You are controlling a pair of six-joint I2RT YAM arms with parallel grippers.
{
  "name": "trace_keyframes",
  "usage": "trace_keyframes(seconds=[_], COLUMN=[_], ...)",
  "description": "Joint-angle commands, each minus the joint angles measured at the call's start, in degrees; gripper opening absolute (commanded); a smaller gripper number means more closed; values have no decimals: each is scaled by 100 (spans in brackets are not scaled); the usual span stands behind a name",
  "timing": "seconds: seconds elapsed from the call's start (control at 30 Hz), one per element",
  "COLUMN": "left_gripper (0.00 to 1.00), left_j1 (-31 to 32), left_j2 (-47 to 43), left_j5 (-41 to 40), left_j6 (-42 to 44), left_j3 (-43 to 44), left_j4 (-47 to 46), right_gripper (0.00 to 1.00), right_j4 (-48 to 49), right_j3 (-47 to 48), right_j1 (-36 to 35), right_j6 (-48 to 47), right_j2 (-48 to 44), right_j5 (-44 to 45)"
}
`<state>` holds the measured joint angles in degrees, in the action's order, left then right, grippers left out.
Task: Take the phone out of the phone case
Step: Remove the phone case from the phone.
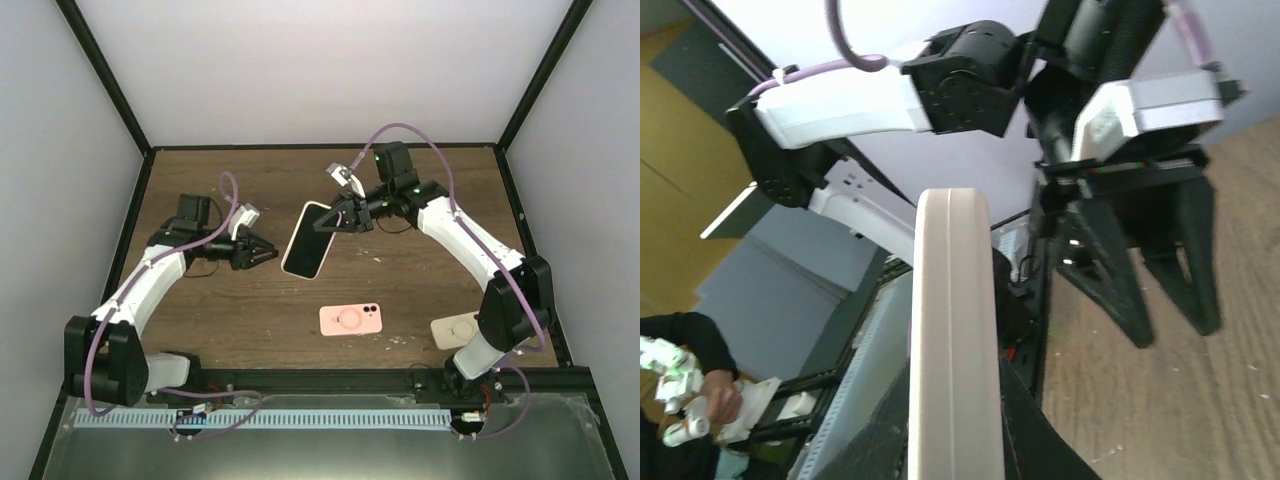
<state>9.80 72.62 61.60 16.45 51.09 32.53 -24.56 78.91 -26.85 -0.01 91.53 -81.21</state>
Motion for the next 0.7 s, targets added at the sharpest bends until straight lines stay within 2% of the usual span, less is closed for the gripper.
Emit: trace_keyframes(seconds=[0.0, 0.07, 0.17, 0.27, 0.47, 0.67], left_gripper=[35, 39, 51, 61, 64, 63], left_j1=[-33, -64, -213, -226, -147, -5], left_j2=[89, 30, -157, -289, -359, -476], left_j5=[-477, -182, 900, 1635, 1944, 1762], left_j6=[-40, 80, 382, 816, 1176, 549], left_j3=[-28, -32, -75, 22, 233, 216], left_j4=[-184, -92, 162, 714, 1350, 788], right_gripper=[1, 1, 1, 1, 1, 1], right_j4=[19, 21, -19, -1, 86, 135], right_j3=[204, 234, 331, 437, 425, 310], right_j1=[-48, -40, -5, 101, 119, 89], right_j6=[102, 104, 62, 82, 102, 133], right_j2=[-170, -150, -113, -54, -20, -63], right_j5=[-759, -682, -442, -368, -345, -339])
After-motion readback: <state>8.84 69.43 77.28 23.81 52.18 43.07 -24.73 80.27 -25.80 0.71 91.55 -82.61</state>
